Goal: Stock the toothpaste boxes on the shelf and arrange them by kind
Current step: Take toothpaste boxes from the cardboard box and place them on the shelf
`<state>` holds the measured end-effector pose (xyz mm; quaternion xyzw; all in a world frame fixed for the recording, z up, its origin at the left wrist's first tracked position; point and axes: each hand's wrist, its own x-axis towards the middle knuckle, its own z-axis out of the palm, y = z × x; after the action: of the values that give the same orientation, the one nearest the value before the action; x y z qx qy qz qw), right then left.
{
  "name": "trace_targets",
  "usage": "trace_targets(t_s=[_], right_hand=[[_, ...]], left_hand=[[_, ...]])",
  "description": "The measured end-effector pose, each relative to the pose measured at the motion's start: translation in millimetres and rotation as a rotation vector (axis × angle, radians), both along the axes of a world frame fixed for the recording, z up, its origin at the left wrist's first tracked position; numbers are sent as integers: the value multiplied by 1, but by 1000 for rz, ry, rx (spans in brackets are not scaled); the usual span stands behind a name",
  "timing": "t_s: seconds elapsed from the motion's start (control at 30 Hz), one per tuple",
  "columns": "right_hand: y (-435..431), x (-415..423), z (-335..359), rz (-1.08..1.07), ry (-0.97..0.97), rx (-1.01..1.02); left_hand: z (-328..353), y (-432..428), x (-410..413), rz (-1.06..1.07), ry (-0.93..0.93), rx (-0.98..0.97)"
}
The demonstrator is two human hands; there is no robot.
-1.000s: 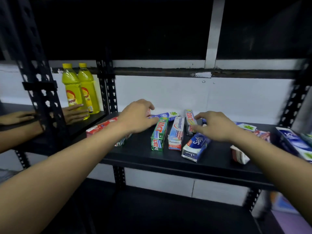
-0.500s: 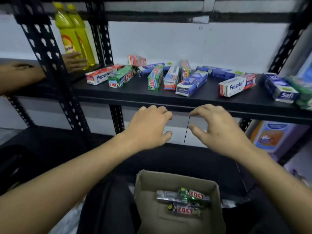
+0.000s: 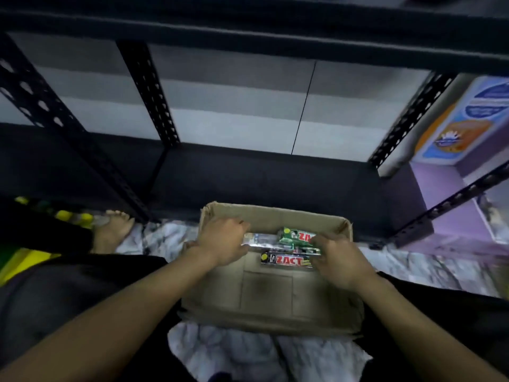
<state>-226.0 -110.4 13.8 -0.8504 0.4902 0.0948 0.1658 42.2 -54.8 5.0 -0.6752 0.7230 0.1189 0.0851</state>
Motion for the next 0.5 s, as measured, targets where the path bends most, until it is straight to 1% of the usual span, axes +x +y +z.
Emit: trace_targets(t_s=[0.13,0.27,0.4,0.5], right_hand=[[-13,-11,-56,-51,23,121],[-36,-4,-96,-86,64,162],[-61,1,-131,-97,82,196],[-73,1,-150,-126,60,227]], left_hand=[[-70,-10,-1,82,117,85],[-130,-30,-1,189,210,143],[-169,-50,0,271,280,137],[-193,-64,4,322,305,150]])
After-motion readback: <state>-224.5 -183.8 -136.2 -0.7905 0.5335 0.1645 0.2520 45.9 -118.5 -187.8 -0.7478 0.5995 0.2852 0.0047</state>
